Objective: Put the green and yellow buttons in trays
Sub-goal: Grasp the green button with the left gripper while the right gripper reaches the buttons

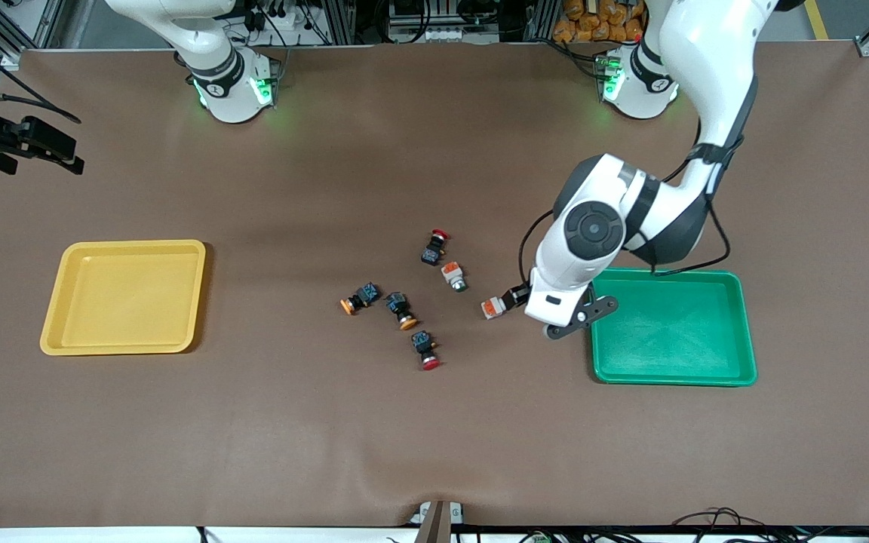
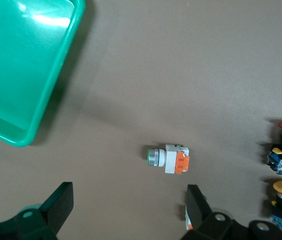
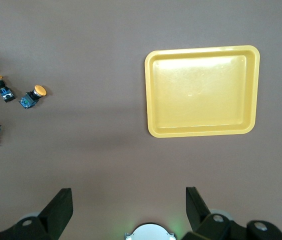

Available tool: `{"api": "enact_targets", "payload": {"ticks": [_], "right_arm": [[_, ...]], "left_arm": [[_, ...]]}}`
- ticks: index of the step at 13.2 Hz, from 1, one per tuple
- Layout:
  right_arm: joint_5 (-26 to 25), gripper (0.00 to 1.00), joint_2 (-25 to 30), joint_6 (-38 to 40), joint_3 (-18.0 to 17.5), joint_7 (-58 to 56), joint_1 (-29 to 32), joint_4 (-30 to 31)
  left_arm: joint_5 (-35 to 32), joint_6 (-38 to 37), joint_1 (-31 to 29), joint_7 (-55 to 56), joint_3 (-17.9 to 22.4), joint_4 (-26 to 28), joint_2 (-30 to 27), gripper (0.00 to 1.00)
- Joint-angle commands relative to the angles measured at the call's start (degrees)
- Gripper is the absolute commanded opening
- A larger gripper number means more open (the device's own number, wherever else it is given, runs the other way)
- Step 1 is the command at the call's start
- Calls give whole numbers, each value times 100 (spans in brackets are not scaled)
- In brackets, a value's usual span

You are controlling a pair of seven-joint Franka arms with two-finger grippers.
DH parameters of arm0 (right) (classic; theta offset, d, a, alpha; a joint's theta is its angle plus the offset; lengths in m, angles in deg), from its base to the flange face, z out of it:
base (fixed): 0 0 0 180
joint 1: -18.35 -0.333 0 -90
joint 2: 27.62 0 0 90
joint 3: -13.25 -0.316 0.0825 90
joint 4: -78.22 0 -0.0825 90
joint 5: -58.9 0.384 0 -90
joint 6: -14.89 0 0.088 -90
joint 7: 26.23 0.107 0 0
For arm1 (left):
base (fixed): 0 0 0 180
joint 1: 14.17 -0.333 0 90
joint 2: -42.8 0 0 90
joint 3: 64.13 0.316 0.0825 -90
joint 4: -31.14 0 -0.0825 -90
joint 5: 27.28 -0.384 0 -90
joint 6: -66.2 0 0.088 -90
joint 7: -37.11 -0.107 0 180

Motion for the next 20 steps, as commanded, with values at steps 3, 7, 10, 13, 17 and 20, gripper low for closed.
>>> {"api": "enact_targets", "payload": {"ticks": [3,7,10,13,17,20], "right_arm": [[90,100,47,30,16,-24,21,23],[90,100,-6,30,25,-24,30,15],[90,100,-32,21,16,-24,38,15],[20,100,-348,30,16,-24,30,-73],[-7,100,-859,65,25,-42,30,-56],[-7,100,-990,74,25,168,4,-12]], "left_arm": [[-283,472,295,468,46,-317,610,100],[-283,613,462,566,54,-299,795,100],[-283,622,489,619,37,-299,795,100],[-292,885,507,619,46,-212,953,100],[-563,1132,507,592,46,-212,1252,100],[-670,1237,516,610,46,-203,1358,100]]}}
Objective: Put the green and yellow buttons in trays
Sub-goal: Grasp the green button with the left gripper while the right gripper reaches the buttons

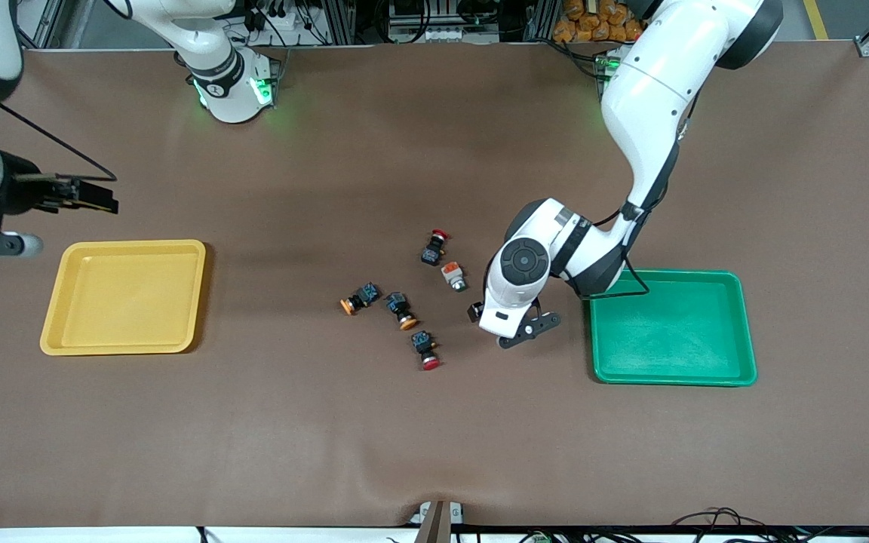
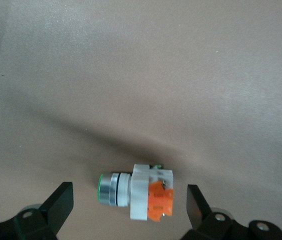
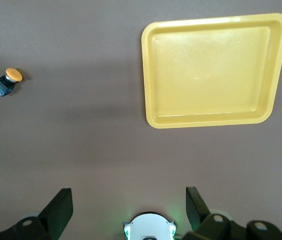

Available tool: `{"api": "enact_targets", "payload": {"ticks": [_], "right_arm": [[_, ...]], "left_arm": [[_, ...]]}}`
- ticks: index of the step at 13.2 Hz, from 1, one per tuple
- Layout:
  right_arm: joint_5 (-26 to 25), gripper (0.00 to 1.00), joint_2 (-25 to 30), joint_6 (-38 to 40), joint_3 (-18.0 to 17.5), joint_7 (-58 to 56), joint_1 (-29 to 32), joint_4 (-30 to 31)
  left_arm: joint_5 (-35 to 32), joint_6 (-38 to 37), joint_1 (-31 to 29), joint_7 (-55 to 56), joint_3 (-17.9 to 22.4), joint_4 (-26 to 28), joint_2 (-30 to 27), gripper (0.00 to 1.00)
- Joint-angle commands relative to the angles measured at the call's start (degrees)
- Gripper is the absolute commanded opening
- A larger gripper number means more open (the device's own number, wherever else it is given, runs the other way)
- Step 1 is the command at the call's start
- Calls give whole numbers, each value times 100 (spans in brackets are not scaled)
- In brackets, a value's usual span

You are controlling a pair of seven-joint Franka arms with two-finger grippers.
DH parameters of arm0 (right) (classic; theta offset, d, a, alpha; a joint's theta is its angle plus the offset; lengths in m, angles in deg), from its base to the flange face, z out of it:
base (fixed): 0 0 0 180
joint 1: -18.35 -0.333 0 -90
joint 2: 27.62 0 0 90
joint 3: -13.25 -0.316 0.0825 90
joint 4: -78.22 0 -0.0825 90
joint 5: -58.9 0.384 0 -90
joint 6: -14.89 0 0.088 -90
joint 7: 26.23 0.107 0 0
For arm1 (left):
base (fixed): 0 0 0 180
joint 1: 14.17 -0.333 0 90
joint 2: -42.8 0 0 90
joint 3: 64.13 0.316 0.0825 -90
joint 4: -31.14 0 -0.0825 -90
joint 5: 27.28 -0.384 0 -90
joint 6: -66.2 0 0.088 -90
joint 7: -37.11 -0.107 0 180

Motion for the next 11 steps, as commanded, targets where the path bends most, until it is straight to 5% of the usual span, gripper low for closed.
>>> {"api": "enact_targets", "payload": {"ticks": [1,8,10,11], "right_arm": [[-3,100,-33,79,-4,471,-62,-41],[504,100,-919,-412,-31,3152,-800,-32],[638,100,-1122,-623,-31,3829,-1036,-15],[656,100,-1218,-746,-31,4224,-1107,-15]], "left_arm": [[-161,140,57,135,23,-61,79,100],[-170,422,110,152,23,-26,264,100],[-170,431,136,152,23,-35,255,76],[-170,431,128,144,14,-35,229,52]]}}
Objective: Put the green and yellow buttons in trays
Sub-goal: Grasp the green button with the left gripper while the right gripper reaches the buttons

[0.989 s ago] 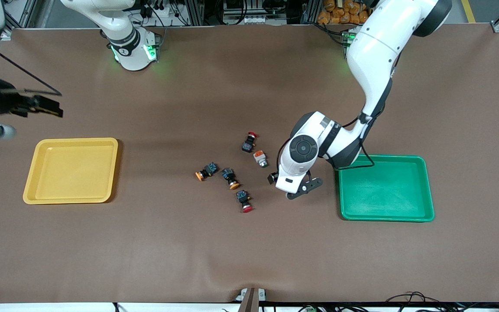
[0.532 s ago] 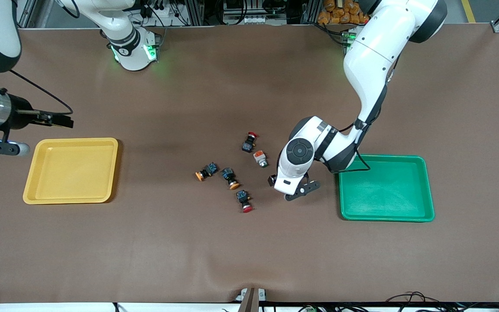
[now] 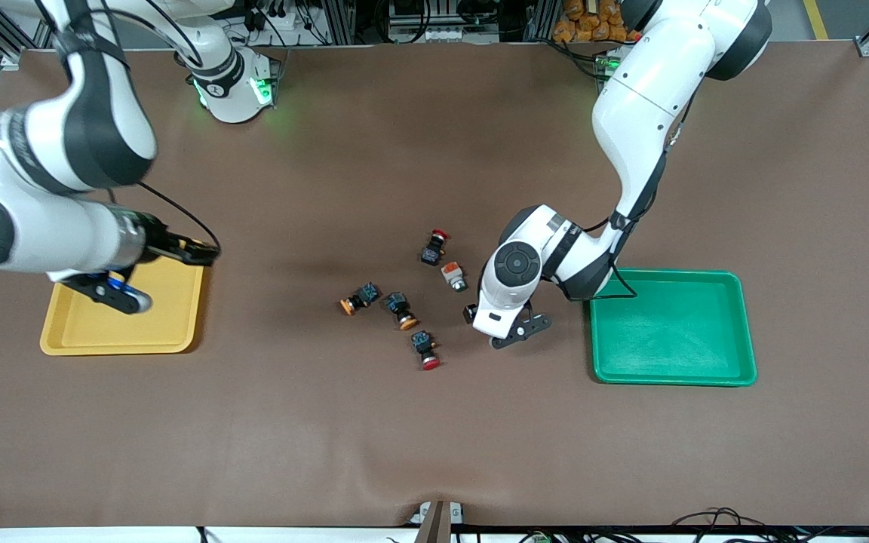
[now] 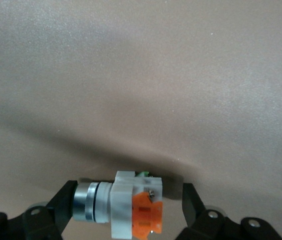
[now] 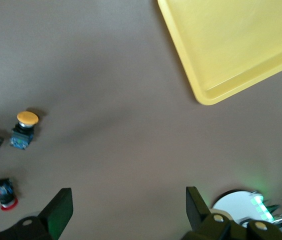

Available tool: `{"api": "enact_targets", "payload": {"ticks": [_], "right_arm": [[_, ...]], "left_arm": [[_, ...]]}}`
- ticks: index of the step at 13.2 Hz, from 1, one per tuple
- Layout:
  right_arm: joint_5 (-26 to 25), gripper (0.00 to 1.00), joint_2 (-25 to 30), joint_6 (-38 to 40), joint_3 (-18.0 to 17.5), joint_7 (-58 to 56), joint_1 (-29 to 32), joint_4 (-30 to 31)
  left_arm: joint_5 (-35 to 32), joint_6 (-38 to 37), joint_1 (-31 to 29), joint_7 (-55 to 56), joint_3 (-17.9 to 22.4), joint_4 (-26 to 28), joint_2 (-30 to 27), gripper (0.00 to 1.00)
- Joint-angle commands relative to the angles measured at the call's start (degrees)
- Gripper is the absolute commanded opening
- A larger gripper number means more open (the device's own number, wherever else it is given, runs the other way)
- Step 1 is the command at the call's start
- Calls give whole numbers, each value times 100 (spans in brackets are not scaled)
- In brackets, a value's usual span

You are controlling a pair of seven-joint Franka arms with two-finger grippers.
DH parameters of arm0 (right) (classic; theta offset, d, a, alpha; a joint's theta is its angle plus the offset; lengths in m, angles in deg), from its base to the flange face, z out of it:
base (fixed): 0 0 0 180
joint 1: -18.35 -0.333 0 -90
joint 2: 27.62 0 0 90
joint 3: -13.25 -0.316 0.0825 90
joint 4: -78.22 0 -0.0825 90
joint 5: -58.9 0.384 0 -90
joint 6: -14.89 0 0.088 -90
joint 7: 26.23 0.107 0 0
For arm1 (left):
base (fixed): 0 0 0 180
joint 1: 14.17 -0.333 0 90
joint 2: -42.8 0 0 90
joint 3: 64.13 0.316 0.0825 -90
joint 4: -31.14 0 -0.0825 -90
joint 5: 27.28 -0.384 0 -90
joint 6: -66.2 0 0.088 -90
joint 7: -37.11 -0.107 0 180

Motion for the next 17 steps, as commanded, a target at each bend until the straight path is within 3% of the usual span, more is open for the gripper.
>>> {"api": "enact_targets", "payload": {"ticks": [1,2,3,8,13,17], "right_arm": [[135,100,-204,-293,31,990,-225,-40],[135,100,-301,-468,31,1342,-391,-40],[152,100,-389,-653,31,1780,-541,-40],[451,100,-855,-1531,31,3048,-954,-31],[434,100,-1461,-2700,40,3892,-1438,109],[372,100,-1927,-3527,57,4263,-1772,136]], "left_arm": [[-156,44,44,144,16,-36,-17,30],[-156,44,26,48,25,-28,-25,10],[-165,44,0,-5,25,-36,-34,0],[-148,26,-123,3,34,-89,-192,0],[-165,-420,-615,-67,25,-72,-666,0],[-148,-607,-1326,-856,-28,-10,-957,0]]}}
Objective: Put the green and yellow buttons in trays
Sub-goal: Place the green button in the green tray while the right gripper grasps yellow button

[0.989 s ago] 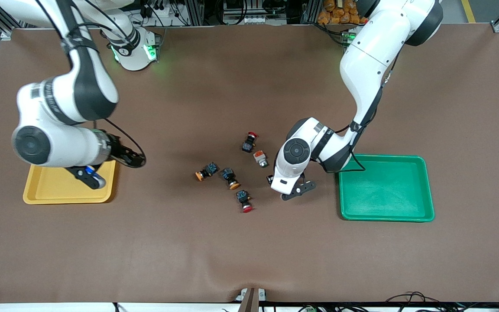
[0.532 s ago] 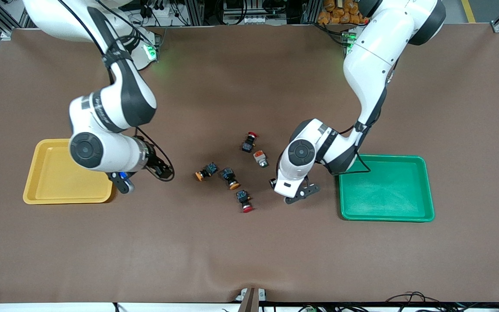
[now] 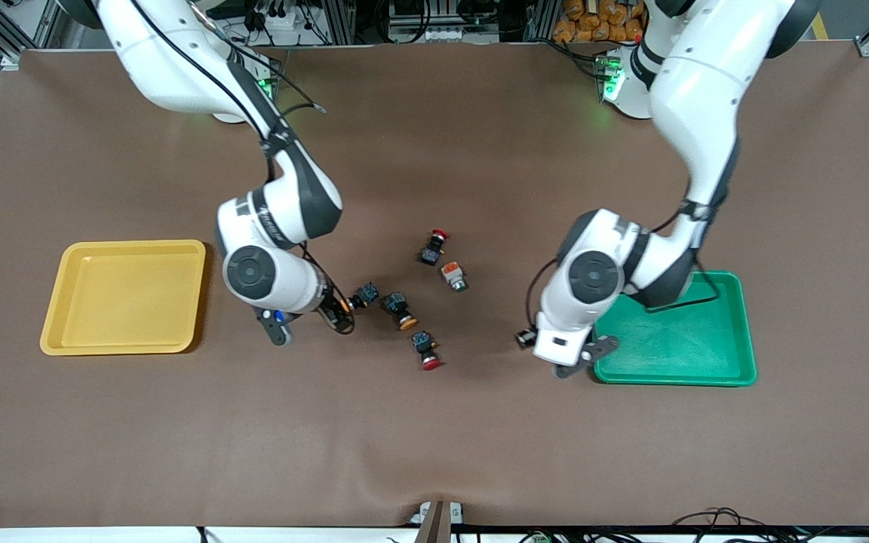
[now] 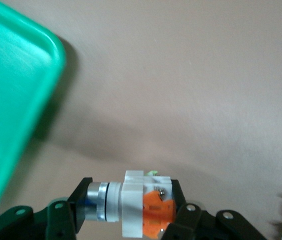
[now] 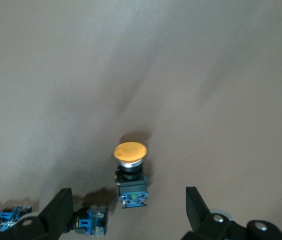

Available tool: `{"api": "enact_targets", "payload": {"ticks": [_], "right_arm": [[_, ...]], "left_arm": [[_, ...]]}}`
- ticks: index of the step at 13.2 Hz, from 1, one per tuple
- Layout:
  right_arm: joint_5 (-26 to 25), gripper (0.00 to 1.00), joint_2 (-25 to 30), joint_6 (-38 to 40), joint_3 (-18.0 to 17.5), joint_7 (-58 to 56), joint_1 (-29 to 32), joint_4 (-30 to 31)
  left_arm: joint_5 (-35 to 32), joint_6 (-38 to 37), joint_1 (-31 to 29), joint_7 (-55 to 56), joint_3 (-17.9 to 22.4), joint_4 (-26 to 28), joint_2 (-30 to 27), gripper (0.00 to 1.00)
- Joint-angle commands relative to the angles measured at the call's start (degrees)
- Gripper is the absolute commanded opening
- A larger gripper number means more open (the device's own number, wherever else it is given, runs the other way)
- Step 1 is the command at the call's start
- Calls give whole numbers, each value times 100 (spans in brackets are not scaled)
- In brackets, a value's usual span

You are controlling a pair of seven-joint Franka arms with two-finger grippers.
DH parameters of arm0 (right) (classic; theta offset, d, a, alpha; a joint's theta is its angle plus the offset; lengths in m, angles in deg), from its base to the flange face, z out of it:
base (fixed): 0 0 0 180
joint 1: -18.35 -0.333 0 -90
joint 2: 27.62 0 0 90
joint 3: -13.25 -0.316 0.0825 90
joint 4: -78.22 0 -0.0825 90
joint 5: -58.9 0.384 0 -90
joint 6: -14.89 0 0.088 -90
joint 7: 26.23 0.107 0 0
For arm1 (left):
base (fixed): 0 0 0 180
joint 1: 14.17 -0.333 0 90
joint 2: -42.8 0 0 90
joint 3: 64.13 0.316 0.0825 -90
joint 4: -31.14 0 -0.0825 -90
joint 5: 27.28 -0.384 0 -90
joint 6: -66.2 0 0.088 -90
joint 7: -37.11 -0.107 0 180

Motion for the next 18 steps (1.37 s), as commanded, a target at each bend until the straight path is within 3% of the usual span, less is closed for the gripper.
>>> {"api": "enact_targets", "payload": {"ticks": [1,5,7,8,9,10,13,14,15,16,17,18], "right_arm": [[21,100,-189,-351,67,193,-193,87],[29,100,-242,-1237,67,193,-290,631],[12,100,-303,-1301,76,184,-387,720],[-49,73,-303,-1301,76,184,-448,729],[-58,52,-303,-1301,76,175,-449,729],[-58,36,-303,-1301,76,158,-449,738],[-67,0,-304,-1248,76,79,-449,764],[-85,0,-277,-1196,76,-52,-423,764],[-94,0,-207,-926,84,-454,-327,756],[-102,0,-59,-262,93,-788,-143,651],[-102,0,125,372,85,-1192,111,493],[-102,0,301,796,85,-1631,296,466]], "left_arm": [[-124,-77,-620,-511,-73,238,-179,0],[-124,-77,-1430,-1014,-64,624,-187,0],[-133,-94,-1693,-1023,-46,704,-205,0],[-133,-94,-1869,-1136,-38,783,-205,0],[-151,-85,-2123,-1381,-38,897,-205,0],[-151,-85,-2378,-1670,-46,950,-205,0],[-151,-77,-2810,-2208,-73,1135,-240,0],[-151,-77,-2820,-2288,-73,1144,-240,11],[-151,-85,-2820,-2288,-81,1153,-249,31],[-151,-94,-2820,-2297,-82,1179,-266,77],[-151,-94,-2811,-2306,-82,1188,-301,100],[-151,-94,-2785,-2341,-90,1179,-389,100]]}}
